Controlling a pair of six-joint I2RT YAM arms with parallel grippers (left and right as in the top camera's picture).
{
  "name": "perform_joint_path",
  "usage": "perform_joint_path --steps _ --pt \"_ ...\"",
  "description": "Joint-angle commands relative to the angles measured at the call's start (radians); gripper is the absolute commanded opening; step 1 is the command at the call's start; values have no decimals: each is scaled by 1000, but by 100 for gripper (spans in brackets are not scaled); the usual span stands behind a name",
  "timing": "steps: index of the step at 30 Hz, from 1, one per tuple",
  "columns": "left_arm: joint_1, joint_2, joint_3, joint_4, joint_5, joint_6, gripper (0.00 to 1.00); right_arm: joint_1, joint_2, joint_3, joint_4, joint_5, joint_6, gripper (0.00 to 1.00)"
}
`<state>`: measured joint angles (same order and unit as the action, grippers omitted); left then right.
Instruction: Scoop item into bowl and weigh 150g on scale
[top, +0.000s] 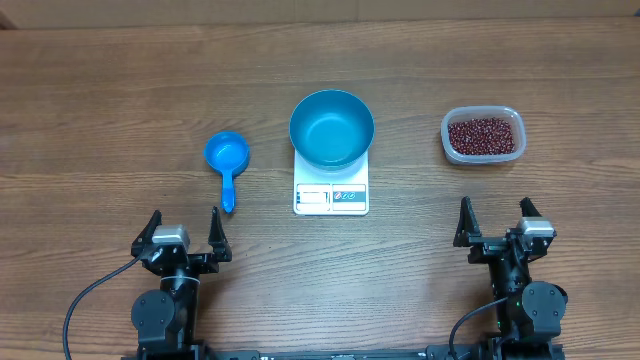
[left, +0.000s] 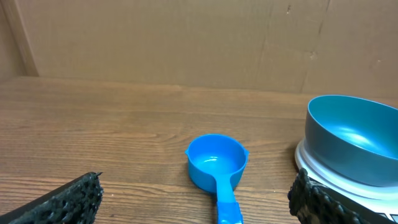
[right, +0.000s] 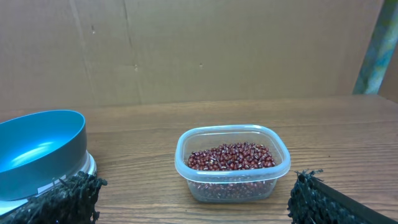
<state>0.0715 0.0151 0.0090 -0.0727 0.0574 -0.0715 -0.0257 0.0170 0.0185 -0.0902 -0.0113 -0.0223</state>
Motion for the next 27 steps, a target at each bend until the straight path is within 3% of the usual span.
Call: perform_joint_path --steps 1,27 --pt "-8 -11 -4 -1 13 12 100 -3 2 -11 6 -2 -9 100" --pt "-9 -11 -4 -1 19 -14 100 -3 2 -11 6 -2 -9 100"
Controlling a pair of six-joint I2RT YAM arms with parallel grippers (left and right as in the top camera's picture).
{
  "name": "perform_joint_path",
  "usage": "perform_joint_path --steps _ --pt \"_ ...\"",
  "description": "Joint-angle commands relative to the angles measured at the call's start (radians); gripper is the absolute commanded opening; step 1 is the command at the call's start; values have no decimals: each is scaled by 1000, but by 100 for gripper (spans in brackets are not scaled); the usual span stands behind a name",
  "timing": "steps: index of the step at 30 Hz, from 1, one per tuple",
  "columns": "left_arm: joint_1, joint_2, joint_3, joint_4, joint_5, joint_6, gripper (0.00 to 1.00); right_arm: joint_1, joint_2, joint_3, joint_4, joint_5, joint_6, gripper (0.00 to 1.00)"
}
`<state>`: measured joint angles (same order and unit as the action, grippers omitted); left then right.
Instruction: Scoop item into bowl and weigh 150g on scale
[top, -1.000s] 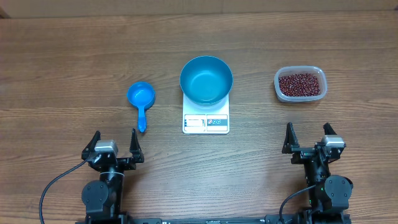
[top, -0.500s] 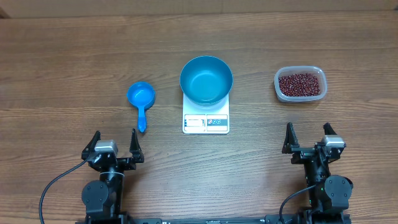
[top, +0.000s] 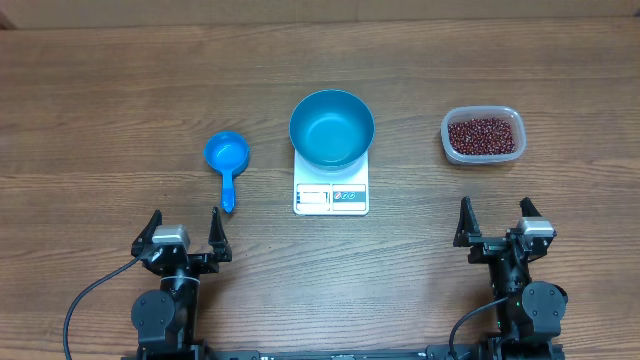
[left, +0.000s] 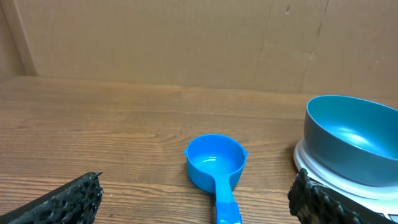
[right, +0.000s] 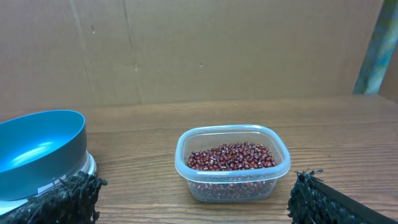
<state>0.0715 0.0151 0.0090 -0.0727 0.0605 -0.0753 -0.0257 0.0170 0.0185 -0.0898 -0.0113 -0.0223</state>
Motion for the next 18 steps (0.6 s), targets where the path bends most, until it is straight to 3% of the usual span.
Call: perform_joint_path --steps 1,18 --pt "-9 -11 -4 -1 16 -11 100 -3 2 -11 5 -2 -9 100" --pt "-9 -10 19 -41 65 -71 100 -3 2 -11 5 -2 -9 100"
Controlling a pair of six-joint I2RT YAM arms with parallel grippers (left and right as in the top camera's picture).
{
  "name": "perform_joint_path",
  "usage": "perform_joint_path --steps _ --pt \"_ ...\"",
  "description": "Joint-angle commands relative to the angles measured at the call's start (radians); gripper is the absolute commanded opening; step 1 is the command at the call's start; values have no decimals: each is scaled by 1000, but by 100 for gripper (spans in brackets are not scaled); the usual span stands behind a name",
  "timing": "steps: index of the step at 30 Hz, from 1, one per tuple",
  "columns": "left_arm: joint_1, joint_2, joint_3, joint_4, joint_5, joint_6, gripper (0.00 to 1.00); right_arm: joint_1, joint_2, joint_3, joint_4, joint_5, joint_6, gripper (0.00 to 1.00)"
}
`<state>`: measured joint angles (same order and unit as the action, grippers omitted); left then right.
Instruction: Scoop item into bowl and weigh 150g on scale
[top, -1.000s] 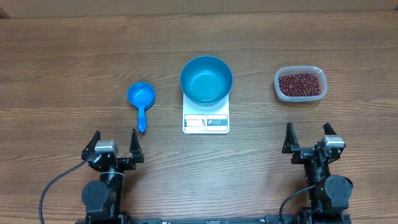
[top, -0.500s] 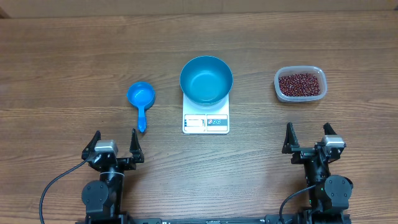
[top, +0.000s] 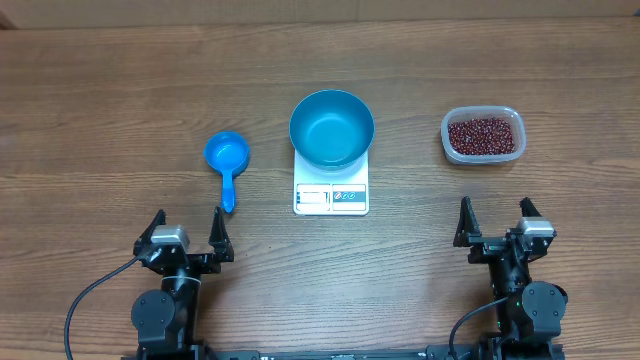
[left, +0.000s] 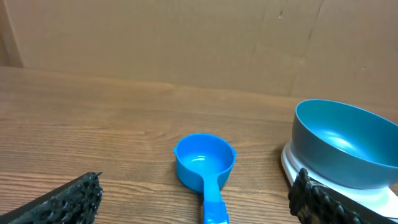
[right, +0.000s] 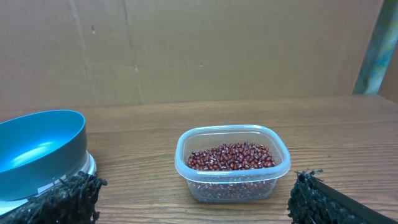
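Note:
An empty blue bowl (top: 332, 128) sits on a white scale (top: 331, 197) at the table's middle. To its left lies a blue scoop (top: 227, 160), handle pointing toward me. A clear tub of red beans (top: 482, 135) stands at the right. My left gripper (top: 187, 229) is open near the front edge, just behind the scoop (left: 204, 167), with the bowl (left: 342, 144) to its right. My right gripper (top: 494, 215) is open at the front right, facing the bean tub (right: 232, 163), with nothing between its fingers.
A brown cardboard wall (right: 199, 50) closes off the far side of the wooden table (top: 120, 90). Cables run from both arm bases at the near edge.
The left wrist view has shifted slightly: scoop and bowl now sit a little left and lower-left in it. In the overhead view the left gripper has edged slightly right. The right arm is unchanged.
Both grippers stood open near the front edge at the two earlier moments, with scoop, bowl, scale and bean tub in the same places. Only the left arm has shifted a little by now.

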<state>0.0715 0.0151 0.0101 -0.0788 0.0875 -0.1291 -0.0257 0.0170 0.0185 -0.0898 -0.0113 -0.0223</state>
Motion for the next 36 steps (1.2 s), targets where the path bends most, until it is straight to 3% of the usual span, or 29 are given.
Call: perform_joint_path --steps 1,9,15,21,26,32,36 --pt "-9 -10 27 -54 40 -17 100 -3 2 -11 5 -2 -9 100" --pt "-8 16 193 -263 37 40 100 -3 2 -11 6 -2 -9 100" --pt "-8 140 333 -323 36 84 100 -3 2 -11 6 -2 -9 100" --pt "-8 389 514 -344 52 66 100 -3 2 -11 5 -2 -9 100" --pt "-8 632 721 -455 65 71 100 -3 2 -11 6 -2 -9 100" --pt "-8 985 1093 -726 119 105 100 -3 2 -11 5 -2 -9 100" --pt "-8 1167 1315 -909 53 108 100 -3 2 -11 5 -2 -9 100"
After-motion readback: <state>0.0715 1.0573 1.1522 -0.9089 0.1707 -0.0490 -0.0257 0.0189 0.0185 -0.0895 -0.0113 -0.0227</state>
